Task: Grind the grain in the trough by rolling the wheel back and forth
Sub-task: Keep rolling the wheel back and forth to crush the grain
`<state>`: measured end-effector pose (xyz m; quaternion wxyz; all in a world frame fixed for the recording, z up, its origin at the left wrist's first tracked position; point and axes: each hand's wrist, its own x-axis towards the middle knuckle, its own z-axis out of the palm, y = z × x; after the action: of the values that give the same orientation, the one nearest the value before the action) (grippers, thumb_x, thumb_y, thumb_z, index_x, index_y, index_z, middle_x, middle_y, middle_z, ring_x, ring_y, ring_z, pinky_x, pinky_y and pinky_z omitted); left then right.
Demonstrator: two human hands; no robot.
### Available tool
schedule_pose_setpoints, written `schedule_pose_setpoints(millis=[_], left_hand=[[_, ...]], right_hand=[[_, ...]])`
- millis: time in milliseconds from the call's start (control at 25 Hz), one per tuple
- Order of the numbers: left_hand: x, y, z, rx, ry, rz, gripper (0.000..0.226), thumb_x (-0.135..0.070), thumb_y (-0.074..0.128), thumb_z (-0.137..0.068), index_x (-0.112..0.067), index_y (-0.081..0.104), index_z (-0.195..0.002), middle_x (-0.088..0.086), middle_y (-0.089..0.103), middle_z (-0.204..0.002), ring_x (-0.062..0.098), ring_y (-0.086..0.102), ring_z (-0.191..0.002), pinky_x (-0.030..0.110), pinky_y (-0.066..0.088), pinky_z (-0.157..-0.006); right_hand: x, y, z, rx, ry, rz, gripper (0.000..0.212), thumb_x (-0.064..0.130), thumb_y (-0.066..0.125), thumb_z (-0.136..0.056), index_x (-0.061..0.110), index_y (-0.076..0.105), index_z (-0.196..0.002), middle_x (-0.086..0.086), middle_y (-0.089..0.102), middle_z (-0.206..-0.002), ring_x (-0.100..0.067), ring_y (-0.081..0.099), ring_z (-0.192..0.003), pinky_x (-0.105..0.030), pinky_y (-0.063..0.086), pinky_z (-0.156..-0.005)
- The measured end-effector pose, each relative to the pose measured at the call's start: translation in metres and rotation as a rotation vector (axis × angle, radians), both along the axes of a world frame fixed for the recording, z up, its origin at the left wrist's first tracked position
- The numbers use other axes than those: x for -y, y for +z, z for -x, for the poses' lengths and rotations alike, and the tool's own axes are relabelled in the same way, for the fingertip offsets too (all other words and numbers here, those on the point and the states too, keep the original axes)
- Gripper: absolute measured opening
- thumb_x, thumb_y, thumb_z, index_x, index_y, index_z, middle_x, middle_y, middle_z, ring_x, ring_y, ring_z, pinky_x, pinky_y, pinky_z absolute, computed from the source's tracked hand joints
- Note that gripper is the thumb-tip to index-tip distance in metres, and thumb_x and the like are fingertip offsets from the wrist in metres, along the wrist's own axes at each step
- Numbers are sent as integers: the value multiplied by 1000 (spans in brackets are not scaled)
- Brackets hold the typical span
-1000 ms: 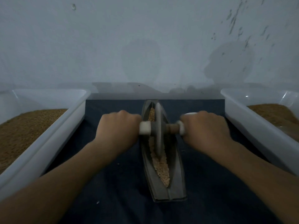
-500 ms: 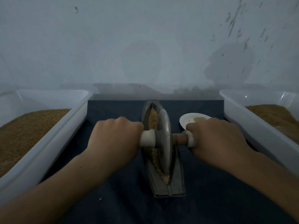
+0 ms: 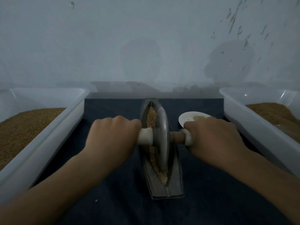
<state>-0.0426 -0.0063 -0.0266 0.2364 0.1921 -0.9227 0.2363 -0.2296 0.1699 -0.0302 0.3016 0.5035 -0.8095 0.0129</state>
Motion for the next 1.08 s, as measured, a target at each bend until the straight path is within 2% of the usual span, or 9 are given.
schedule_pose_setpoints(millis=[120,240,320,440,560,640,760,920,1080], left_hand=[[0,4,-8,-5,-14,11,57,-28,83,-52,-29,29,-70,-7,35,-49,14,23,-42,19,6,-50],[17,-5,24,62,157,-25,30,-32,69,-77,-29,39,-76,-8,31,-61,18,35,-51,28,21,-47],[35,2,53,39,177,-71,8,-27,60,-87,-23,53,-88,-3,44,-71,24,54,-65,33,34,-55],[40,18,68,88,198,-96,9,-23,59,-89,-24,62,-98,2,59,-85,27,62,-77,34,37,-59],[18,6,33,46,112,-71,16,-31,69,-79,-28,54,-85,-5,41,-65,20,43,-54,31,28,-50],[2,-1,3,14,21,-20,45,-31,80,-60,-29,36,-70,-9,26,-55,15,22,-44,23,11,-46],[3,1,2,-17,19,7,54,-31,82,-52,-31,30,-68,-10,22,-53,13,14,-42,20,4,-48],[36,5,55,59,159,-92,6,-29,62,-85,-27,59,-90,-3,45,-71,21,47,-61,32,34,-54],[42,16,64,83,178,-176,11,-27,60,-87,-27,63,-97,-2,51,-78,25,59,-75,34,39,-60]], right_hand=[[-14,-1,0,27,51,-7,42,38,72,-59,33,30,-56,14,31,-49,-6,25,-41,-15,11,-47],[25,-2,14,84,-84,-17,31,35,68,-72,30,40,-62,10,42,-61,-10,33,-50,-23,18,-46],[57,4,28,220,-104,5,24,32,64,-83,30,43,-70,6,52,-72,-18,45,-60,-28,32,-53],[70,12,38,328,-131,-58,11,29,61,-86,28,53,-77,2,63,-86,-23,57,-74,-33,43,-63],[34,2,25,205,-62,-71,21,36,58,-78,30,43,-65,10,54,-68,-10,44,-55,-24,25,-47],[5,0,8,-24,18,27,28,45,49,-67,31,27,-56,12,35,-53,-1,24,-45,-19,10,-45],[-1,1,7,-46,37,15,30,45,51,-62,31,26,-56,12,31,-51,1,17,-45,-18,6,-46],[56,6,32,236,-88,-57,21,33,63,-80,31,46,-69,6,59,-77,-20,52,-65,-29,35,-56],[70,15,38,272,-103,-57,14,30,62,-83,29,52,-73,3,62,-81,-21,53,-67,-32,41,-60]])
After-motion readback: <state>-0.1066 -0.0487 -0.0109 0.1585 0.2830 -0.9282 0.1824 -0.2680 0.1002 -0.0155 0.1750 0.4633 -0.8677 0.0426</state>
